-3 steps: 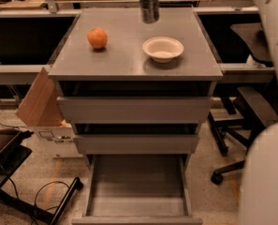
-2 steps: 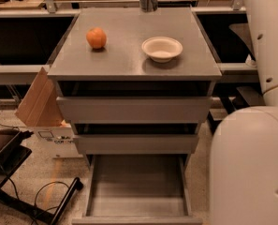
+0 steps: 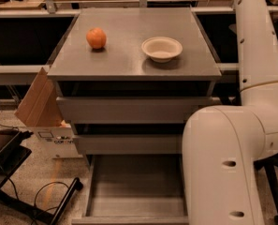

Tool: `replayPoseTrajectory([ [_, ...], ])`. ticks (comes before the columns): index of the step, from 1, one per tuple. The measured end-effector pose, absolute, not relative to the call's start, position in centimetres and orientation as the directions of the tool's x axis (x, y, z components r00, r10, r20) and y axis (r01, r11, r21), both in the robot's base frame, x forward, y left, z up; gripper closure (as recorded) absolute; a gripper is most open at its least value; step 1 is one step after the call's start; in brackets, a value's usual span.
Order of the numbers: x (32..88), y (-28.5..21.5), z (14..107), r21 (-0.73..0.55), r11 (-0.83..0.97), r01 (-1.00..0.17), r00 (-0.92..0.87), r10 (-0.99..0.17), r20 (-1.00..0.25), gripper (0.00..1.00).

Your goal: Pick redbull can from bottom drawer and place on counter

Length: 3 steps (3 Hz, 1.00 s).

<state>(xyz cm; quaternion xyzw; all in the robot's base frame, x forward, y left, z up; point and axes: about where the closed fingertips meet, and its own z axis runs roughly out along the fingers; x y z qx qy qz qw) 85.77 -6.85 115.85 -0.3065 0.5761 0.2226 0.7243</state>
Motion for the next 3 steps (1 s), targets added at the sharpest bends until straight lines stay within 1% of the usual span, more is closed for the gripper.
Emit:
replayPoseTrajectory([
  [1, 88.0, -7.9, 114.4, -0.197, 0.750, -0.631, 0.262, -0.032, -0.964, 1.00],
  [2, 88.4, -7.4, 114.2, -0.183, 0.752, -0.633, 0.254, -0.021, -0.967, 1.00],
  [3, 90.5, -5.3, 113.3, -0.159, 0.777, -0.609, 0.233, -0.017, -0.972, 1.00],
])
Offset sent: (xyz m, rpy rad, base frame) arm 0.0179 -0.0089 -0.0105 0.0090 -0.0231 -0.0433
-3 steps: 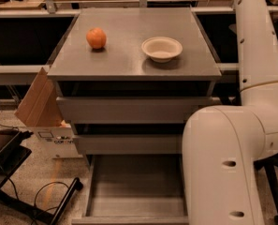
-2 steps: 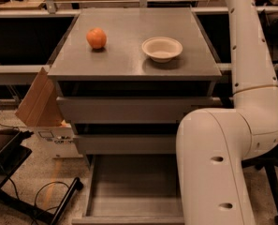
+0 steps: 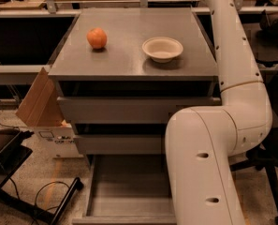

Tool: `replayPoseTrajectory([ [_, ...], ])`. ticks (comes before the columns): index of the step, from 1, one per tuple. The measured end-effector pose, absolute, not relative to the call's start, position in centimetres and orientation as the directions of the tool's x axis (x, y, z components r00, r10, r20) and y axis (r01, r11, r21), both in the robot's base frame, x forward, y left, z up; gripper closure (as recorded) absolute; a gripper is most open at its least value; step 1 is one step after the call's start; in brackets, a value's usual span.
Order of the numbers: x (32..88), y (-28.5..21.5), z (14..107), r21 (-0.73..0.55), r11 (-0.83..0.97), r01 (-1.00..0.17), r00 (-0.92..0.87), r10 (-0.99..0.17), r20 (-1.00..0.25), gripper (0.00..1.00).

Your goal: Pick redbull can from bottom drawer and place on counter

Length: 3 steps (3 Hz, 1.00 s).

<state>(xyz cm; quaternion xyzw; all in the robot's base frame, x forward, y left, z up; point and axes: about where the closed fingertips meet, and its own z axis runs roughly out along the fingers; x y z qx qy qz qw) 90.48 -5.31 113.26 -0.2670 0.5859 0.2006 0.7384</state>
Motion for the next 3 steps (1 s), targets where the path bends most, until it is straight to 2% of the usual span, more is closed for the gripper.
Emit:
replayPoseTrajectory([
  [2, 96.0, -1.9, 108.4, -0.084, 0.861, -0.501, 0.111, -0.033, -0.993, 1.00],
  [3, 97.8, -1.9, 105.5, -0.019, 0.891, -0.453, 0.028, -0.007, -1.000, 1.00],
])
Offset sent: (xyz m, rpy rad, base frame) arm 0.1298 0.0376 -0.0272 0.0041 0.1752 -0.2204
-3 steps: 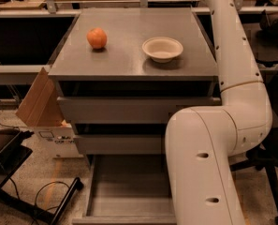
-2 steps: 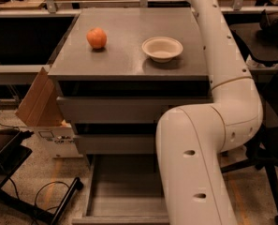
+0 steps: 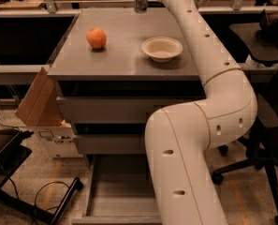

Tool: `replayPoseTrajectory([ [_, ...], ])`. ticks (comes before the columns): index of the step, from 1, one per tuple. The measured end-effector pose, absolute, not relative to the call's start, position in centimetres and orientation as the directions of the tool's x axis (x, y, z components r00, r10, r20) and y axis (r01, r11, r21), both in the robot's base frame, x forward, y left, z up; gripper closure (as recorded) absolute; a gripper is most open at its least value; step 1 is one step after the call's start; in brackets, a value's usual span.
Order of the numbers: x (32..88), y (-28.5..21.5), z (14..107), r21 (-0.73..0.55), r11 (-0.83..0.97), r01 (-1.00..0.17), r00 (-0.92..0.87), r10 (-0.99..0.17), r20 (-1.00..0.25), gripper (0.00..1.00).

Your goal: Pick redbull can from bottom drawer and place on counter

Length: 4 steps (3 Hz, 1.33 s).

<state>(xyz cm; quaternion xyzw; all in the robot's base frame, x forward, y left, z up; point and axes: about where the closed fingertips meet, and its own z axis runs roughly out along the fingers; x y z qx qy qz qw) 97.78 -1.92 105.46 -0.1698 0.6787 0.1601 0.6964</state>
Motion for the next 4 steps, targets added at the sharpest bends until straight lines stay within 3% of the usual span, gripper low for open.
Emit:
replayPoseTrajectory([
  [2, 101.9, -4.7, 99.8, 0.035, 0.957, -0.289, -0.007, 0.034, -0.999, 1.00],
  [4, 103.4, -6.5, 97.1, -0.045, 0.975, -0.218, 0.011, -0.043, -0.999, 1.00],
])
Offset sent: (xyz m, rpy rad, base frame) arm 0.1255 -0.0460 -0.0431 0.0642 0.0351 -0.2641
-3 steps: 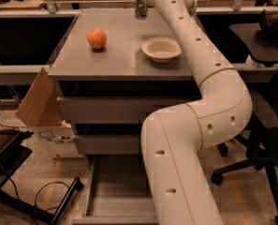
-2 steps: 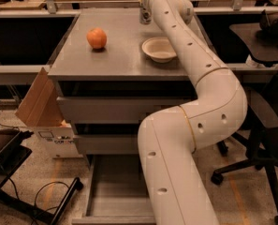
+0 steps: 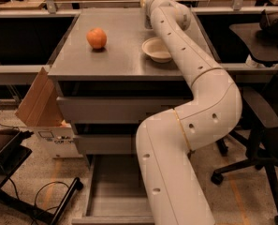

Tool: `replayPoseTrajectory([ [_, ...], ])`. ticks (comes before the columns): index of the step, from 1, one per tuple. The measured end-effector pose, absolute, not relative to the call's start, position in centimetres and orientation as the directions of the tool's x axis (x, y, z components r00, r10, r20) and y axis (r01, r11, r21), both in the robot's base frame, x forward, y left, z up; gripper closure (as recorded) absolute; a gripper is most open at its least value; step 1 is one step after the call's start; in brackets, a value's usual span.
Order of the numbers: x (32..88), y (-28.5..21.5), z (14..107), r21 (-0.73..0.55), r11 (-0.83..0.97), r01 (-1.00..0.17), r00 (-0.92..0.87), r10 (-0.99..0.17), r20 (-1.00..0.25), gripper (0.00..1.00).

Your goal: Pick redbull can from bottom drawer and place on counter

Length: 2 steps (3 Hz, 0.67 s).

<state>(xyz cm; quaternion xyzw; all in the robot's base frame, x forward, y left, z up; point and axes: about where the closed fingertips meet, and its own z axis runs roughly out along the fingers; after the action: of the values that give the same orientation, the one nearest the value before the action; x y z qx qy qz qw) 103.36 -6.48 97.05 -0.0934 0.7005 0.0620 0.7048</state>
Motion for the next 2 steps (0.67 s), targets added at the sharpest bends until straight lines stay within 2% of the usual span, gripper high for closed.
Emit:
replayPoseTrajectory([
  [1, 103.88, -6.24, 95.94, -0.067, 0.975, -0.214, 0.025, -0.063, -0.998, 1.00],
  [2, 103.92, -6.10, 95.83, -0.066, 0.974, -0.215, 0.024, -0.063, -0.998, 0.84],
])
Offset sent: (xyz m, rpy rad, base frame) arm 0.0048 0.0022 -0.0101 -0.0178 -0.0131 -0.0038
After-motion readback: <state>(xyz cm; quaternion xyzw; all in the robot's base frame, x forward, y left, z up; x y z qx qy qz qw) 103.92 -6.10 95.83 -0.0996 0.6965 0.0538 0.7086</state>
